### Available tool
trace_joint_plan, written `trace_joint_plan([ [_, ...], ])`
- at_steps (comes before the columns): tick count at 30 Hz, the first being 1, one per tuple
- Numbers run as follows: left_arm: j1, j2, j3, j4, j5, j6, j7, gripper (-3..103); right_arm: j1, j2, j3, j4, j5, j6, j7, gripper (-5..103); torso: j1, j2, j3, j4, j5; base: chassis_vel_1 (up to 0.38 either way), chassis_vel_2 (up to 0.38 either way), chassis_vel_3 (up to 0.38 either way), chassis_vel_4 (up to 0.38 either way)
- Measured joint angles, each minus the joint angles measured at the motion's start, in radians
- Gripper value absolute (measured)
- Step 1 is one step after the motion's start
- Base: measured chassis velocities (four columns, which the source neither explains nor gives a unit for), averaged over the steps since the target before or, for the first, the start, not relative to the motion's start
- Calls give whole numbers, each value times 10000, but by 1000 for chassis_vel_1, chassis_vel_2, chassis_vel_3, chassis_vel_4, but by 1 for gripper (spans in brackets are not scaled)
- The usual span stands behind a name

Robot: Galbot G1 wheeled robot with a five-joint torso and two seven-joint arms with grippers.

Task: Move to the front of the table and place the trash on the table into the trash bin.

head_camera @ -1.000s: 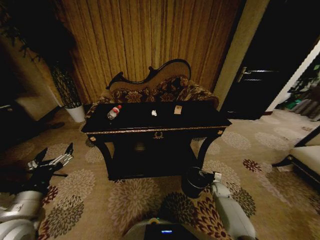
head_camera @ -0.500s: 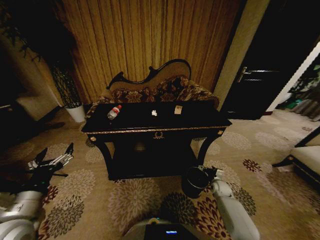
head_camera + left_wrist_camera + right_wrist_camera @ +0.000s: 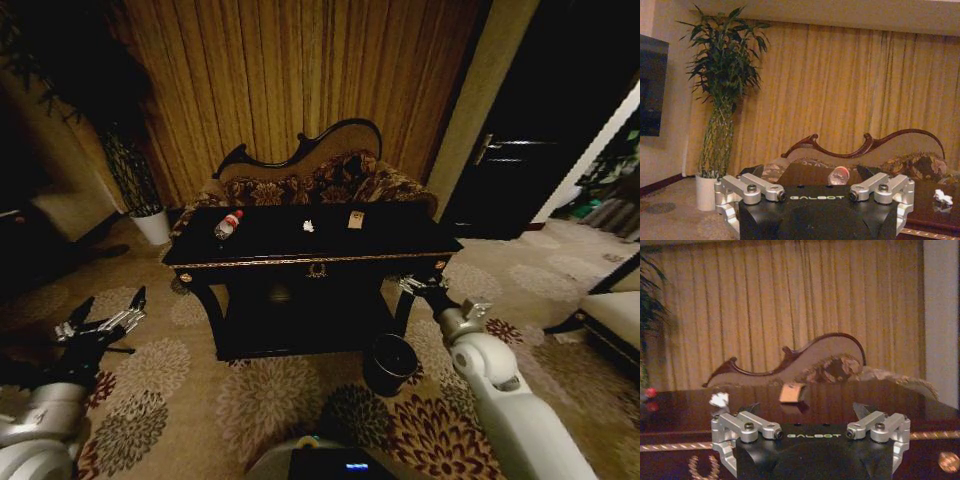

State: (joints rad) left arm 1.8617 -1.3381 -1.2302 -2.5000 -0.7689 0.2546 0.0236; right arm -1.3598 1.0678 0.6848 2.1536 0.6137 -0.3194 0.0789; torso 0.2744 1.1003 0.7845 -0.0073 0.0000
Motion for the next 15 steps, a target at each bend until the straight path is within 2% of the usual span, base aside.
trace_joint_plan([
  [5, 20, 39, -92, 0, -8, -4, 19, 100, 10, -6, -37, 557, 33, -255, 2, 100, 0, 0, 0, 0, 0, 0, 0, 0, 0],
  [15, 11, 30, -83, 0, -27, -23, 31, 100, 114, -38, -144, 502, -8, -277, -2, 100, 0, 0, 0, 0, 0, 0, 0, 0, 0],
])
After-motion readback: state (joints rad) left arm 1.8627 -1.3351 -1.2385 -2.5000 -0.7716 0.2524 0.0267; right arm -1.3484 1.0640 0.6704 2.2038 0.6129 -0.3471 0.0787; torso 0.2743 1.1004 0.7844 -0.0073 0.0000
